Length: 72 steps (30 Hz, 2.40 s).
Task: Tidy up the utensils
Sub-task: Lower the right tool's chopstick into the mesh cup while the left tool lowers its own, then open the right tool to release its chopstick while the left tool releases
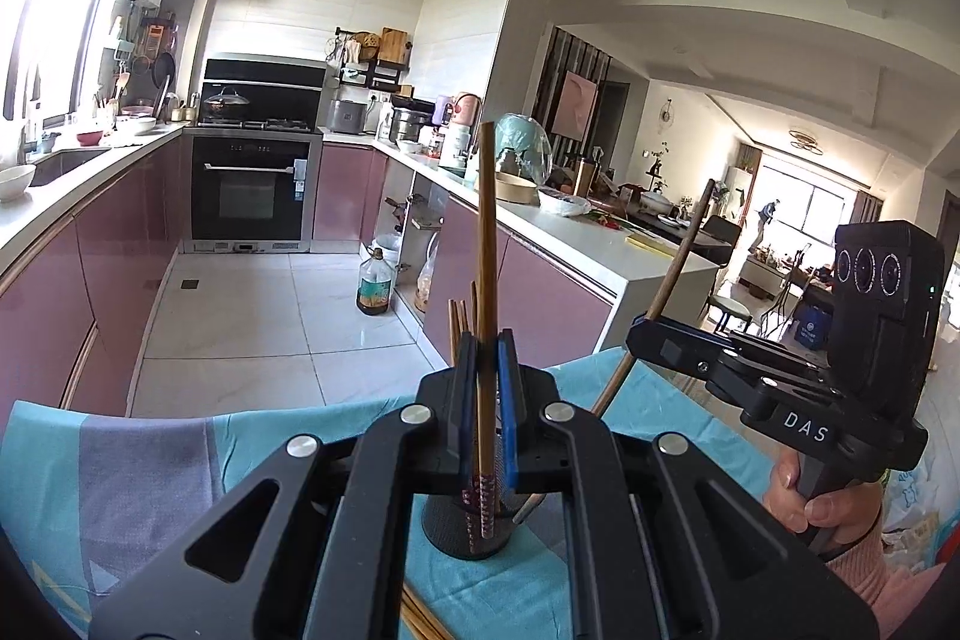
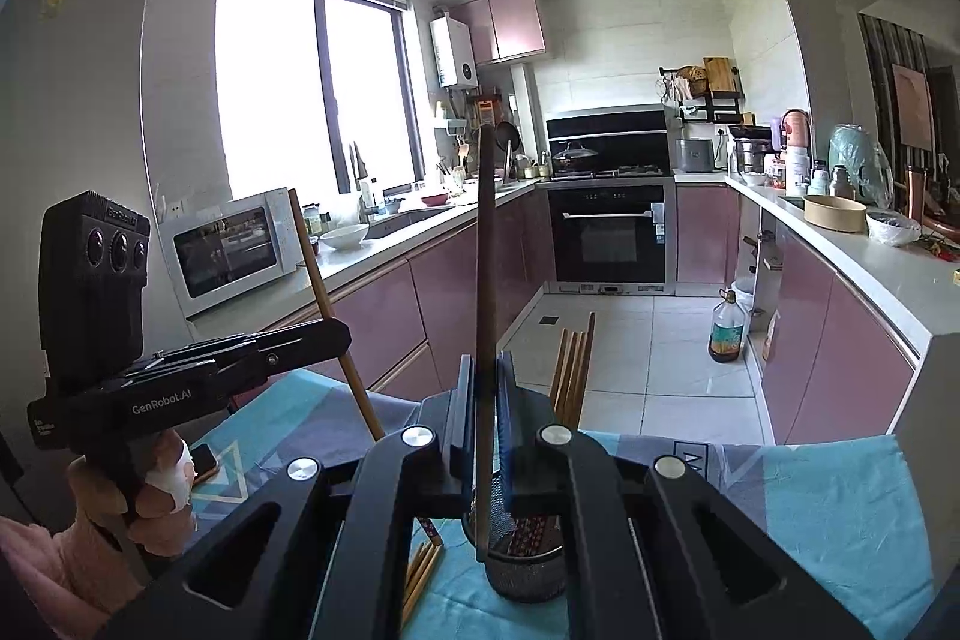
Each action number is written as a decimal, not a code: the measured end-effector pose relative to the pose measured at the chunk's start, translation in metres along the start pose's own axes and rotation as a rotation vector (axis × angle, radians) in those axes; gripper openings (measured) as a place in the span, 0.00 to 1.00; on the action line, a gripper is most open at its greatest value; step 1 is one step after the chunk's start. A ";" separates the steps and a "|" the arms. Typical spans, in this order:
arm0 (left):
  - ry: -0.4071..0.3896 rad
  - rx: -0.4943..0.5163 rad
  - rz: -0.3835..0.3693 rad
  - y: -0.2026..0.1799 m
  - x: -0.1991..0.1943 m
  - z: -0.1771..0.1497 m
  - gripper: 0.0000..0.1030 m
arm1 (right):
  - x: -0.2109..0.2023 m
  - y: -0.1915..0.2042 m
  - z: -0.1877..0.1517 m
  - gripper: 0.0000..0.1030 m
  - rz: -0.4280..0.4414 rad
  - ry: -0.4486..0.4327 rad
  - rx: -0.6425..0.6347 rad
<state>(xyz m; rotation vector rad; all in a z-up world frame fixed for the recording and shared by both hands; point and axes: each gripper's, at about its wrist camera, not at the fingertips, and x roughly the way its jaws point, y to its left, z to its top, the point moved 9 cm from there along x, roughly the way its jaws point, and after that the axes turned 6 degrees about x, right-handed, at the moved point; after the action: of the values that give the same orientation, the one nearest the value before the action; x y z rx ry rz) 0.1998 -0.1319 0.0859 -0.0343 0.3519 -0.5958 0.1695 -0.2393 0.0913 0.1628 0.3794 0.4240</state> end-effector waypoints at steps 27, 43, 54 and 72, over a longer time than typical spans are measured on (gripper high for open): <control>0.131 0.088 0.044 -0.022 0.055 -0.029 0.07 | 0.043 -0.021 -0.024 0.05 -0.066 0.098 0.022; 0.263 0.051 0.003 -0.005 0.081 -0.056 0.07 | 0.076 -0.032 -0.047 0.05 -0.078 0.225 0.077; 0.291 0.006 0.001 0.013 0.098 -0.060 0.08 | 0.087 -0.041 -0.051 0.07 -0.117 0.240 0.105; 0.207 0.019 0.143 0.044 0.063 -0.066 0.47 | 0.063 -0.018 -0.067 0.33 -0.060 0.218 0.073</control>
<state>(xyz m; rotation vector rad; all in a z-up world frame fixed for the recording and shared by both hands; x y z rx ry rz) 0.2502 -0.1259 -0.0016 0.0707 0.5451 -0.4612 0.2033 -0.2235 0.0047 0.1762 0.6127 0.3695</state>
